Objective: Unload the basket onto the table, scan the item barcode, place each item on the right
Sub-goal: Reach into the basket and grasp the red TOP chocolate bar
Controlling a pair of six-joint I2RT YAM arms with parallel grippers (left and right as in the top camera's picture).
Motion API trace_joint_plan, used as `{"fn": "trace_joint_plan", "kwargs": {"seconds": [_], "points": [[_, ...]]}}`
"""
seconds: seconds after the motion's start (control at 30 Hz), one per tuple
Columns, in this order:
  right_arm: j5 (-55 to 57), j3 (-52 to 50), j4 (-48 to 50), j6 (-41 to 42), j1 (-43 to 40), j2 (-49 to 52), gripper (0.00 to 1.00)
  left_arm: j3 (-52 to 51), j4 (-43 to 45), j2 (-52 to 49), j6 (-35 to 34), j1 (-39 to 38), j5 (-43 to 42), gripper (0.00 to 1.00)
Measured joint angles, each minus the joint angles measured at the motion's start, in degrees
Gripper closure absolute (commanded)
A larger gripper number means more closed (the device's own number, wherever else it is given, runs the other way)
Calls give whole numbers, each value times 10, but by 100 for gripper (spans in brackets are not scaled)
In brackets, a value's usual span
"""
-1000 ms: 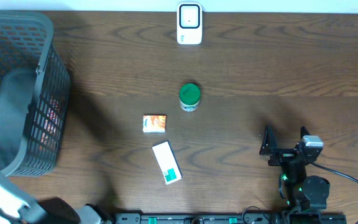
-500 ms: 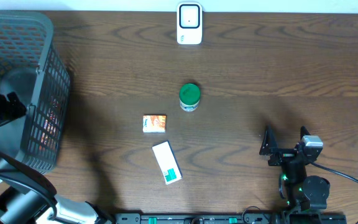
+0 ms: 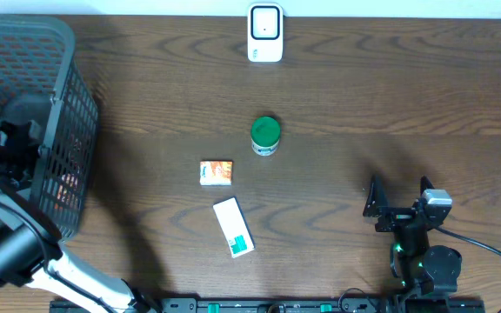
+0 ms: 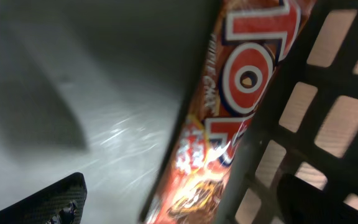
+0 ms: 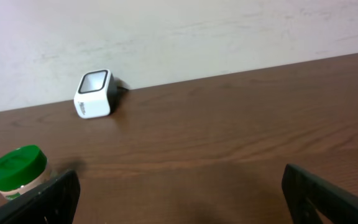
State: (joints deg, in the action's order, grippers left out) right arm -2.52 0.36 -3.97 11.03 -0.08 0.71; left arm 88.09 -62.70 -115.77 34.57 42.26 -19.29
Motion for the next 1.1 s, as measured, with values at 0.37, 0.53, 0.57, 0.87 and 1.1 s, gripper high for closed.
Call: {"fn": "trace_joint_plan", "kwargs": {"seconds": [0.37, 0.53, 0.57, 0.87, 1.1], "points": [[0, 0, 0, 0, 0, 0, 1, 5, -1, -28, 12, -14, 34, 1], [0, 0, 0, 0, 0, 0, 1, 5, 35, -30, -44, -17, 116, 1], [0, 0, 0, 0, 0, 0, 1, 5, 45, -32, -63, -17, 141, 1], [0, 0, 0, 0, 0, 0, 1, 13, 57, -36, -155, -16, 248, 1], [0, 0, 0, 0, 0, 0, 1, 13, 44, -39, -96, -14, 189, 1]]}}
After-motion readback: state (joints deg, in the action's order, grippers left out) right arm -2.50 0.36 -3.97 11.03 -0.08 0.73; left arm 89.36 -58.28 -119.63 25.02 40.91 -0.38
